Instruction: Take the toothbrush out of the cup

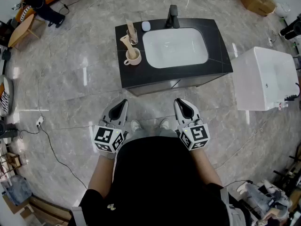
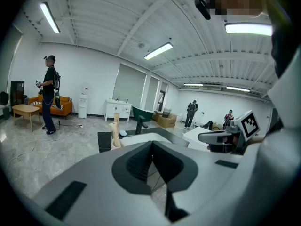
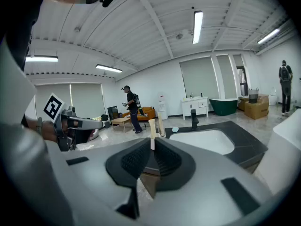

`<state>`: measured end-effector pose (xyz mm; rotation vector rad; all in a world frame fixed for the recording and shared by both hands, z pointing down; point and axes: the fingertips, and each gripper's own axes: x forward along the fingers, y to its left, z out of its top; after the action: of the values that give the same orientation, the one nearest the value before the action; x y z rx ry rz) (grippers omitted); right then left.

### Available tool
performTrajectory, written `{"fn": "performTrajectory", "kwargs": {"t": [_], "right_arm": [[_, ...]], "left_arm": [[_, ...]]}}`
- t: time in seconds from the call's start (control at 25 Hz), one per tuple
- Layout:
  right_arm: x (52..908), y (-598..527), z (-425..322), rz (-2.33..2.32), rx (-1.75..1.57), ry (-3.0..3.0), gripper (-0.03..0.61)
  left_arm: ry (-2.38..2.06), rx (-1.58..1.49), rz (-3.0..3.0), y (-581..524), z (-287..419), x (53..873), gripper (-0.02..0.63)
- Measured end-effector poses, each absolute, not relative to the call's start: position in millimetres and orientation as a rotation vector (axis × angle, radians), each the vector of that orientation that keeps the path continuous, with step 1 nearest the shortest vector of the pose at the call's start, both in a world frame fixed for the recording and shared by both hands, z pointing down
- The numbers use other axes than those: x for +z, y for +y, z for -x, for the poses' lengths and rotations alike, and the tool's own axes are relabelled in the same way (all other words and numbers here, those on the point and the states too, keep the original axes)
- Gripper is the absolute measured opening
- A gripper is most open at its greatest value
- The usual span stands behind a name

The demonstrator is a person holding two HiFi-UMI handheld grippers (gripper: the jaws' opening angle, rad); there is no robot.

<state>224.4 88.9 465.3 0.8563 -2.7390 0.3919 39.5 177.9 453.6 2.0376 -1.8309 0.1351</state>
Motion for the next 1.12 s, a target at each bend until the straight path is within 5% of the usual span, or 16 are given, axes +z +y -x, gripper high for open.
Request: {"fn": "performTrajectory", "kwargs": {"t": [1.12], "right_arm": [[479,116,-97,-0.882,0.426,-2.669,0.046]], "left_arm": [[-1.705,0.087,-2.016,217,89,489,0.023]]}}
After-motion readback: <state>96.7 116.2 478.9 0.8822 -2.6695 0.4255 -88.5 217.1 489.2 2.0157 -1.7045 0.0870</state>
